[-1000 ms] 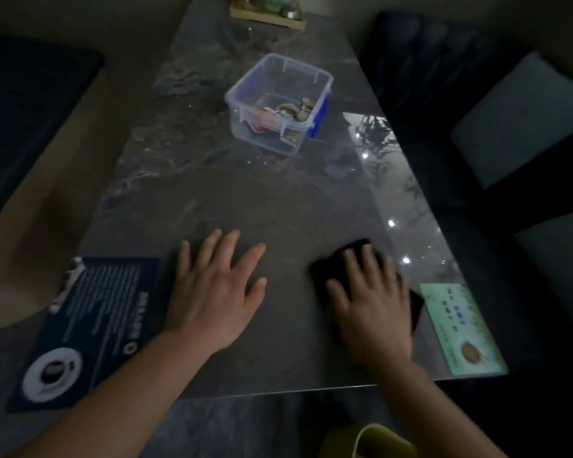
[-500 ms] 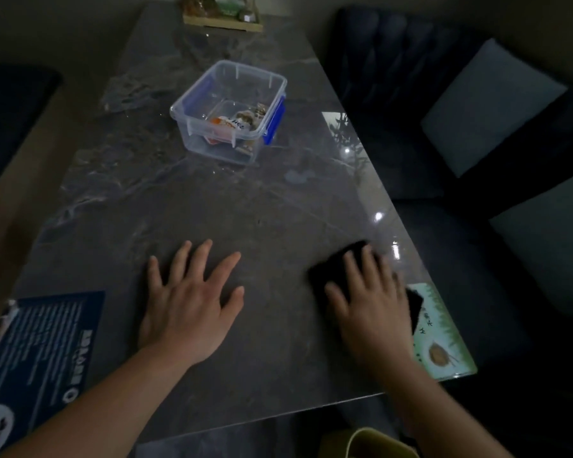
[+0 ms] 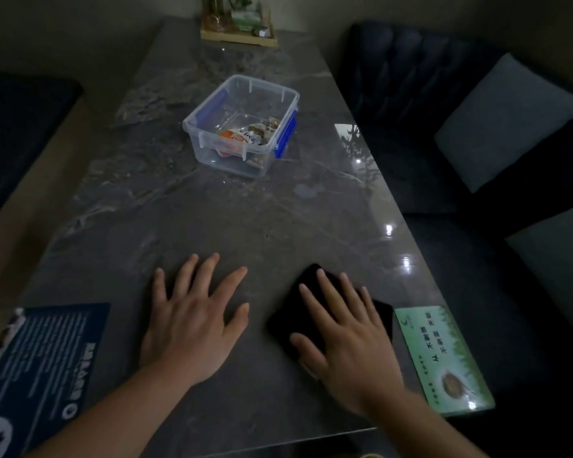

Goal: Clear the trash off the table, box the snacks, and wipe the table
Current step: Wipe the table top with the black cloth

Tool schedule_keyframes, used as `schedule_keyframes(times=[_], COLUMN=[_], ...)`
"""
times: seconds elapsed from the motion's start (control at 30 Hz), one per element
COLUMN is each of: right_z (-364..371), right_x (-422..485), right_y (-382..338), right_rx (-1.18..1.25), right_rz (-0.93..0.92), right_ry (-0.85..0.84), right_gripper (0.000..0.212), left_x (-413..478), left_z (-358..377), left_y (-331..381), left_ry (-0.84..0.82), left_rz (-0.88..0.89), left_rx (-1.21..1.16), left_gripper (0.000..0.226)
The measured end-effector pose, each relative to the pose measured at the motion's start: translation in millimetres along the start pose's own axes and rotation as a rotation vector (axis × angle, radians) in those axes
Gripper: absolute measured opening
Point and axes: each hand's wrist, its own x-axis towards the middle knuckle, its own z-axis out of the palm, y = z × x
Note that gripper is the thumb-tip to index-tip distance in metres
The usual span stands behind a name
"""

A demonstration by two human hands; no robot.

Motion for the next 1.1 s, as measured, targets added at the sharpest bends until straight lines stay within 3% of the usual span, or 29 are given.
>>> schedule_keyframes(times=[0.07, 0.2, 0.23, 0.27, 0.4, 0.47, 0.5, 0.57, 0.63, 0.67, 0.77, 0.87, 0.93, 1.0, 1.1], right_z=[-3, -27, -28, -22, 8, 6, 1, -17, -23, -20, 3, 9, 7, 7, 11], right_x=[12, 100, 111, 111, 25, 14, 26, 66, 100, 106, 67, 23, 43, 94, 187], right_y=[29, 75, 66, 51, -12, 6, 23, 43, 29, 8, -66, -73, -60, -71, -114], right_rx=[-0.012, 0.06, 0.065, 0.053, -0.007, -0.028, -0.035, 0.019, 0.067, 0.069, 0.012, -0.02, -0.029, -0.037, 0.048], right_rz=[0.015, 0.557, 0.612, 0.572, 0.001, -0.087, -0.033, 0.259, 0.519, 0.54, 0.165, -0.14, -0.086, 0.093, 0.275], right_ry=[-0.031, -0.04, -0.04, -0.044, 0.014, -0.031, -0.032, -0.07, -0.082, -0.084, -0.037, -0.071, -0.092, -0.056, -0.038], right_gripper=[0.068, 0.072, 0.073, 0.073, 0.068, 0.066, 0.065, 0.066, 0.069, 0.069, 0.066, 0.064, 0.067, 0.072, 0.071], left_x=[-1, 0, 0, 0, 0, 0, 0, -2, -1, 1, -7, -30, -39, -43, -43], left_z=[1, 3, 3, 3, -1, 0, 0, -2, -8, -12, -30, -31, -28, -21, -11], left_y=[0, 0, 0, 0, -1, -2, -3, -5, -8, -11, -41, -105, -141, -157, -159], left_ry=[0.001, 0.003, 0.004, 0.006, 0.002, 0.004, 0.009, 0.006, -0.005, -0.011, -0.004, 0.09, 0.021, -0.048, -0.006], left_rz=[-0.001, -0.013, -0.014, -0.012, -0.01, -0.014, -0.01, -0.007, -0.011, -0.01, 0.013, 0.121, 0.079, 0.034, 0.055], left_rx=[-0.013, -0.029, -0.039, -0.048, -0.077, -0.127, -0.149, -0.193, -0.292, -0.381, -0.65, -0.388, -0.208, -0.163, -0.158], left_gripper=[0.06, 0.06, 0.06, 0.06, 0.061, 0.06, 0.059, 0.059, 0.054, 0.047, 0.027, 0.039, 0.049, 0.055, 0.051])
